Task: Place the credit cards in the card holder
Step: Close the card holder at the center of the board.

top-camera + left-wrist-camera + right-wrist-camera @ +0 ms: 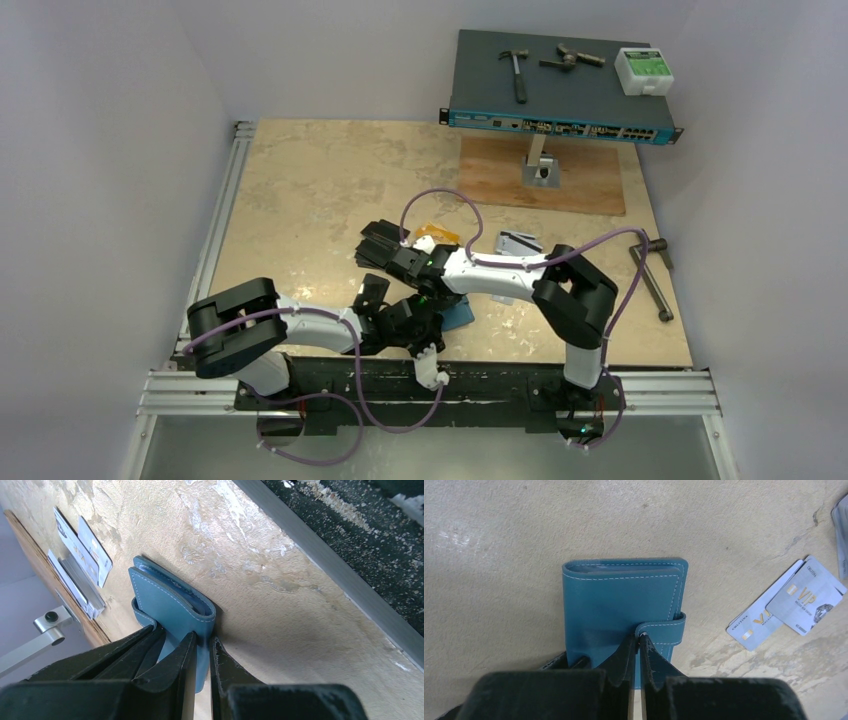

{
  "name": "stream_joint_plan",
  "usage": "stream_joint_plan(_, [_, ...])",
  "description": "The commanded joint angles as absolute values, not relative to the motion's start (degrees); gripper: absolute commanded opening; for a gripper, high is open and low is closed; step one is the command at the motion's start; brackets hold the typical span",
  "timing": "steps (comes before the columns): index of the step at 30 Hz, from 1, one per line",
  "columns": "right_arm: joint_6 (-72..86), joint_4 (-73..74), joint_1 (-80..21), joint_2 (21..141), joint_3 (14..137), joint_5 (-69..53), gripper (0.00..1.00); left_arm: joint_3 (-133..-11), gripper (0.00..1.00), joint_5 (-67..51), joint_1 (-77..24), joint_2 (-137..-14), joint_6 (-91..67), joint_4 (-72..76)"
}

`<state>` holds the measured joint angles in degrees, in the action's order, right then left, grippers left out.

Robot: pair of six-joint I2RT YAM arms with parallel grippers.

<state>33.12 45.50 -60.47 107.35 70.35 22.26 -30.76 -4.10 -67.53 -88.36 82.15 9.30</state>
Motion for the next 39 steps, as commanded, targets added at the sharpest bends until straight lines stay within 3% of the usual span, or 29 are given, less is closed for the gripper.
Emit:
stream_joint_plan(1, [35.3,35.9,-63.3,118.2,68.1,9.2,0.00,-27.4,0.00,-5.0,-67.2,-89.7,80.8,-2.8])
stream_joint_plan(12, [37.1,33.2,-64.6,124.8,67.2,3.7,0.00,-27.2,0.00,-5.7,-67.2,-89.4,81.3,-2.5])
stream_joint_plan(20, [46.0,14.1,-64.8,123.5,53.6,-7.6,0.00,-26.8,0.00,-5.1,-67.2,-89.3,81.1,-2.7])
stream_joint_plan(29, [48.5,3.7,-64.8,129.2,49.0,-16.5,0.00,-27.9,0.00,-4.6,-67.2,-87.8,80.9,-2.5])
stream_joint_plan(30, [48.5,3.6,-64.7,130.2,48.8,-16.9,0.00,-28.0,0.02,-4.4,-67.2,-87.5,80.8,-2.3])
stream_joint_plan(35, [48.6,4.2,-64.7,131.2,46.8,-16.4,0.00,-26.3,0.36,-3.2,-67.2,-84.8,81.7,1.7])
stream_joint_plan(39, [49.9,4.7,-64.7,131.1,44.1,-15.5,0.00,-22.6,0.47,-0.8,-67.2,-81.2,82.6,6.3])
